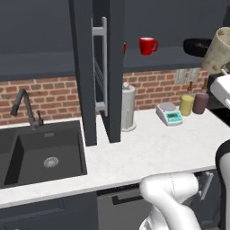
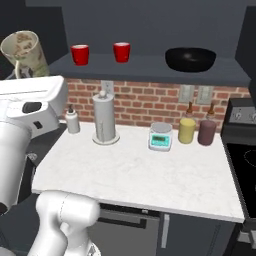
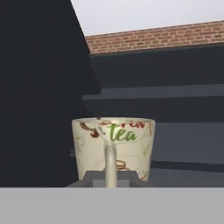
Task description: Gather all objects into one cabinet and sort the glasses and bowls to opposite sides.
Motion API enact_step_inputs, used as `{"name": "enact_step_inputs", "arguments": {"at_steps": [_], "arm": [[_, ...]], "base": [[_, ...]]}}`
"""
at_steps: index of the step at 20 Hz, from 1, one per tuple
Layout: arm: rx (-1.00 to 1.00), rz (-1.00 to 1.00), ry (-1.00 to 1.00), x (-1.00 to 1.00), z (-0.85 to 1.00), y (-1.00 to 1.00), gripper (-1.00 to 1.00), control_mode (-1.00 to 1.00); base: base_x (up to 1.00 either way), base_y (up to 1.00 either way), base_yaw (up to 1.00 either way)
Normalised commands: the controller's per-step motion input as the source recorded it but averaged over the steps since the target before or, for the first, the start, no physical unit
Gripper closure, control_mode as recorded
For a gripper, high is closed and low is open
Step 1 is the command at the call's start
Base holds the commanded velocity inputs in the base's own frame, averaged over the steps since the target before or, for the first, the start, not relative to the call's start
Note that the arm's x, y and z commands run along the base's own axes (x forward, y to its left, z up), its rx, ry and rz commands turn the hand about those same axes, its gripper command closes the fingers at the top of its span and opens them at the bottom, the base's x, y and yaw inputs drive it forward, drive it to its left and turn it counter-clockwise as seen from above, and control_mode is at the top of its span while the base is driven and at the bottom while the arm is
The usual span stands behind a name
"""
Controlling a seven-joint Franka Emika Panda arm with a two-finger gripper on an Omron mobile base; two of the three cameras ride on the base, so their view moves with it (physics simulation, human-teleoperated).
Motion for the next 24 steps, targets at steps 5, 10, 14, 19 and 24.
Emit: {"name": "enact_step_inputs", "arguments": {"at_steps": [5, 10, 14, 19, 24], "arm": [[0.00, 0.00, 0.00, 0.00, 0.00, 0.00, 1.00, 1.00], [0.00, 0.00, 0.00, 0.00, 0.00, 0.00, 1.00, 1.00], [0.00, 0.00, 0.00, 0.00, 0.00, 0.00, 1.00, 1.00], [0.00, 0.00, 0.00, 0.00, 0.00, 0.00, 1.00, 1.00], [0.02, 0.00, 0.16, 0.17, -0.03, -0.08, 1.00, -1.00]], "base": [[0.88, -0.02, -0.02], [0.79, -0.27, 0.00], [0.58, -0.21, 0.00], [0.39, -0.11, 0.00], [0.27, -0.07, 0.00]]}}
